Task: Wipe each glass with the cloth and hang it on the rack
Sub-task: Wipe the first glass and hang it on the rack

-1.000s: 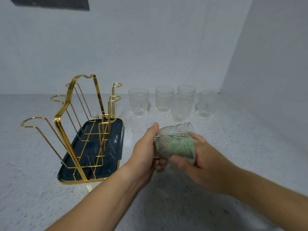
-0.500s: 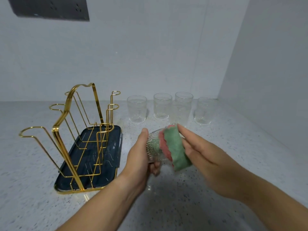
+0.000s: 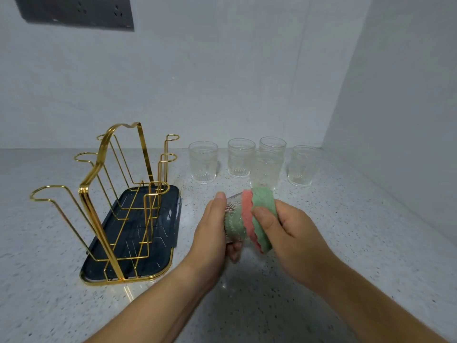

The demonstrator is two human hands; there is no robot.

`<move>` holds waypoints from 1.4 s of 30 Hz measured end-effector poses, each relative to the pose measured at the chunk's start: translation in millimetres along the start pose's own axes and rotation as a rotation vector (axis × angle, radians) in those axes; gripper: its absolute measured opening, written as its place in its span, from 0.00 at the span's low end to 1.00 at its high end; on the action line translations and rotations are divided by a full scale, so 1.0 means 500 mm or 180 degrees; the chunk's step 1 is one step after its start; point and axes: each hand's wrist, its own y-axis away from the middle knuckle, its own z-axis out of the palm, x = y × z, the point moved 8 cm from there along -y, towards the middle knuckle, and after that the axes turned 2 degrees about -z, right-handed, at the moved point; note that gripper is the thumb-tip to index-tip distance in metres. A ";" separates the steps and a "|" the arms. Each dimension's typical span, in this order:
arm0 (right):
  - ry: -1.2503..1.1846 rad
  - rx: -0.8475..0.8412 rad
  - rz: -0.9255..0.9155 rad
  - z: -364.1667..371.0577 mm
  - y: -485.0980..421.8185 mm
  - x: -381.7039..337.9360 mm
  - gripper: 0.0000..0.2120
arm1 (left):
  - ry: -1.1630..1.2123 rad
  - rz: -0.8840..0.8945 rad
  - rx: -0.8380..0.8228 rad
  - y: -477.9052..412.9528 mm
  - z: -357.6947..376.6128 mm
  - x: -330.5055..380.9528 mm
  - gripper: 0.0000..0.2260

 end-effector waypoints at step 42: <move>0.0222 0.0172 -0.0525 -0.021 -0.014 -0.005 0.21 | 0.0130 -0.0609 -0.0651 0.016 0.027 0.005 0.36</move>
